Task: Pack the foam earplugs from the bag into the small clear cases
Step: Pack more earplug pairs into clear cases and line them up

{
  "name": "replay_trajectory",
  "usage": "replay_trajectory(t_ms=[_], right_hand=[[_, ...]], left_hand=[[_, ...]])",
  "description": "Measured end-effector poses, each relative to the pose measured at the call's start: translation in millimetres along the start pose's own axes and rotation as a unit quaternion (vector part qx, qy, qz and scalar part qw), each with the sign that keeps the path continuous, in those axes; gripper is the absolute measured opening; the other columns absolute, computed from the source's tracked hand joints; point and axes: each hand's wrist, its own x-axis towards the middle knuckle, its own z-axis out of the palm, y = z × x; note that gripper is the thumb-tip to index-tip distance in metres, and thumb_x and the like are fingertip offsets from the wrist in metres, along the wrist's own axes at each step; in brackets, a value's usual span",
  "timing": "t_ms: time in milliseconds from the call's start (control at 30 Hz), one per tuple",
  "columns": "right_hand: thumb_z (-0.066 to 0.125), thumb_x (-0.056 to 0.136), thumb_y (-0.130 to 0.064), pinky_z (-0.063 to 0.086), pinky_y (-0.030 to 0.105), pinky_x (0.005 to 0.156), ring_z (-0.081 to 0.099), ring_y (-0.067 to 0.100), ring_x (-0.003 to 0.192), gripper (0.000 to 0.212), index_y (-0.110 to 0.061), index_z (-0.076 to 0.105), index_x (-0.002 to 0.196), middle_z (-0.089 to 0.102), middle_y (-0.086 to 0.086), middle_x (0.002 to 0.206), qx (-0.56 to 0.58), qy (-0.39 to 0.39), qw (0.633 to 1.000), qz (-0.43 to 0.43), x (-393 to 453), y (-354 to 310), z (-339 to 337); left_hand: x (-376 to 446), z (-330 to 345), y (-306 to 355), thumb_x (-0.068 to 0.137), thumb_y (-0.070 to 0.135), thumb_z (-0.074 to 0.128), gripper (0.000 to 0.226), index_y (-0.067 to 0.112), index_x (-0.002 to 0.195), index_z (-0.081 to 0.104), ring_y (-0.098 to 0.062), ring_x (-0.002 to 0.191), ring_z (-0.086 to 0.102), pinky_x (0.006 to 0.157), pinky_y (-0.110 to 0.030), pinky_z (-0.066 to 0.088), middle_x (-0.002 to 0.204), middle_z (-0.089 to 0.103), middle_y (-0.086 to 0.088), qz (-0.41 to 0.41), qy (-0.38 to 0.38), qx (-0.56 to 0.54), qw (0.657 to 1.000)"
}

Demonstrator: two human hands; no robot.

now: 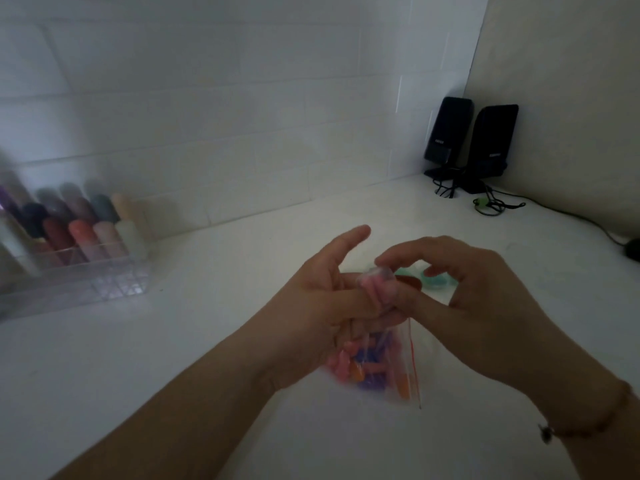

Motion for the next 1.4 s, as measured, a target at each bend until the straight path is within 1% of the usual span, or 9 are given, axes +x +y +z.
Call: replay_trajectory(t_ms=[233,300,367,433,533,733,1033,1167,1400], right_hand=[[0.072,0.071,-0.044,0.054,0.029,0.072,0.067,0.011,0.086,0.022,-0.029,0.069,0.087,0.073,-0.01,0.089,0.175,0.08,0.981,0.041,6.4,-7.4,-16.5],[0.074,0.074,-0.029,0.057,0.033,0.071,0.071,0.021,0.083,0.02,-0.019,0.068,0.091,0.075,0.001,0.087,0.263,0.163,0.946,0.099,10.3,8.1,-27.4],[0.073,0.081,-0.021,0.057,0.025,0.068,0.069,0.015,0.075,0.015,-0.019,0.067,0.094,0.074,0.001,0.086,0.192,0.191,0.951,0.152,12.1,31.7,-30.1],[0.074,0.082,-0.026,0.047,0.012,0.061,0.063,0.005,0.066,0.012,-0.024,0.065,0.09,0.069,-0.007,0.08,0.022,0.135,0.973,0.188,10.6,50.5,-23.3],[0.078,0.077,-0.028,0.043,0.011,0.06,0.063,0.003,0.065,0.014,-0.025,0.065,0.079,0.067,-0.011,0.072,-0.017,0.083,0.977,0.193,9.7,53.5,-6.3],[0.075,0.079,-0.018,0.043,0.014,0.067,0.056,0.007,0.067,0.011,-0.014,0.07,0.088,0.063,-0.003,0.077,-0.024,0.006,0.987,0.157,5.1,37.6,30.6],[0.07,0.082,-0.022,0.036,0.014,0.064,0.047,-0.005,0.061,0.005,-0.023,0.065,0.082,0.058,-0.01,0.072,-0.058,-0.005,0.994,0.096,11.8,28.6,44.5],[0.068,0.079,-0.011,0.036,0.005,0.058,0.054,-0.003,0.056,0.018,-0.029,0.069,0.078,0.061,-0.022,0.066,-0.102,0.042,0.987,0.113,9.4,30.8,-42.1],[0.075,0.079,-0.028,0.032,0.012,0.06,0.051,-0.001,0.07,0.017,-0.039,0.063,0.083,0.061,-0.018,0.095,-0.193,-0.191,0.94,0.209,-8.2,50.1,-87.7]], left_hand=[[1.0,-4.0,5.9,0.078,0.012,0.077,0.086,0.029,0.148,0.03,-0.023,0.105,0.069,0.088,-0.034,0.055,0.113,0.072,-0.005,0.103,-0.001,0.227,0.969],[0.8,-14.4,10.5,0.066,0.042,0.082,0.095,0.045,0.145,0.029,-0.006,0.118,0.058,0.096,-0.033,0.051,0.13,0.06,0.016,0.146,0.016,0.439,0.886],[-0.5,-24.7,13.8,0.055,0.056,0.084,0.116,0.06,0.143,0.008,0.005,0.137,0.029,0.112,-0.03,0.035,0.149,0.026,0.029,0.087,-0.055,0.593,0.799],[-2.1,-32.5,13.0,0.051,0.06,0.087,0.13,0.07,0.134,-0.013,0.006,0.143,0.007,0.118,-0.025,0.016,0.151,0.003,0.034,0.012,-0.137,0.653,0.744],[-1.0,-36.4,8.7,0.058,0.058,0.085,0.125,0.067,0.134,-0.015,0.009,0.137,0.005,0.115,-0.019,0.005,0.148,0.008,0.031,-0.019,-0.174,0.708,0.684],[-5.9,-71.3,25.3,0.065,0.045,0.075,0.086,0.071,0.126,0.021,0.0,0.125,0.036,0.108,-0.032,0.034,0.133,0.032,0.03,-0.021,-0.146,0.716,0.683],[-8.8,-85.3,34.6,0.056,0.047,0.084,0.09,0.056,0.13,0.035,0.003,0.124,0.041,0.106,-0.032,0.039,0.13,0.038,0.031,-0.029,-0.125,0.696,0.707],[-8.4,-66.4,29.7,0.051,0.068,0.079,0.102,0.06,0.136,0.023,0.004,0.131,0.028,0.114,-0.032,0.025,0.135,0.029,0.036,-0.017,-0.156,0.713,0.684],[-6.4,-39.9,15.2,0.064,0.069,0.071,0.092,0.055,0.141,0.023,0.013,0.133,0.019,0.119,-0.042,-0.008,0.134,0.035,0.035,0.038,-0.148,0.739,0.656]])
